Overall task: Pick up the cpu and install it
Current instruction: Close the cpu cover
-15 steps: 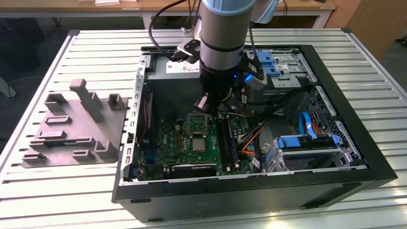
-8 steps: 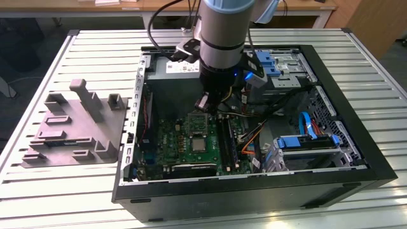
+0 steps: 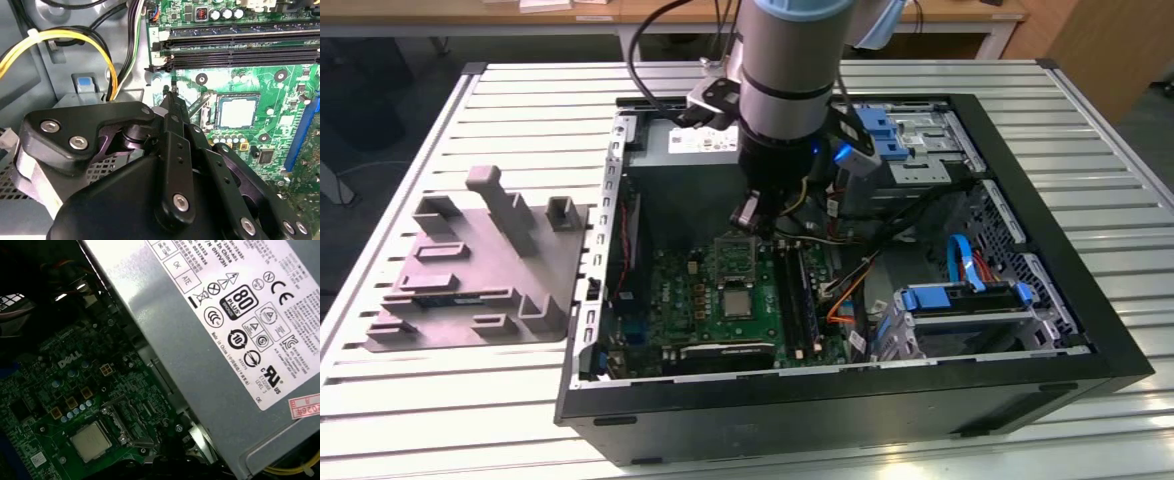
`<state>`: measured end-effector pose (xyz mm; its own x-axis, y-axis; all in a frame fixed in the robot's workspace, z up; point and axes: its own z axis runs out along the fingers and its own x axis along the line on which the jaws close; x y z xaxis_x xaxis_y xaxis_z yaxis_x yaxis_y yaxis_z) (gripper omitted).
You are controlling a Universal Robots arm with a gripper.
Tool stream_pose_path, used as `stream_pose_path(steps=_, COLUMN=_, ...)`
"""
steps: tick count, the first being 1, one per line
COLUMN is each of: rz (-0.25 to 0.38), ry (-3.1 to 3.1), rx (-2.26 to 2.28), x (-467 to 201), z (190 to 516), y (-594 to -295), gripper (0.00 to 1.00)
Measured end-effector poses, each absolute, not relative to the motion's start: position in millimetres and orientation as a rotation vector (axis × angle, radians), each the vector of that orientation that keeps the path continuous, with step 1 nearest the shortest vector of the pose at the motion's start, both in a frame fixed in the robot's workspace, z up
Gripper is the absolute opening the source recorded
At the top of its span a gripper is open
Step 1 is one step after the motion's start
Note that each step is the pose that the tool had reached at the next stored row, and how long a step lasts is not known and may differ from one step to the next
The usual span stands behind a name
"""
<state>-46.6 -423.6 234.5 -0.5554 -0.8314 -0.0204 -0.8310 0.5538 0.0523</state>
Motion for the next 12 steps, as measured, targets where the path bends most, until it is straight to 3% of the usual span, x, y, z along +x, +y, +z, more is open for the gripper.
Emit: stream_pose_path(steps=12, rz=-0.09, ry=-2.68, rx=1.611, x=-46.7, z=235.6, y=-423.3, gripper=0.11)
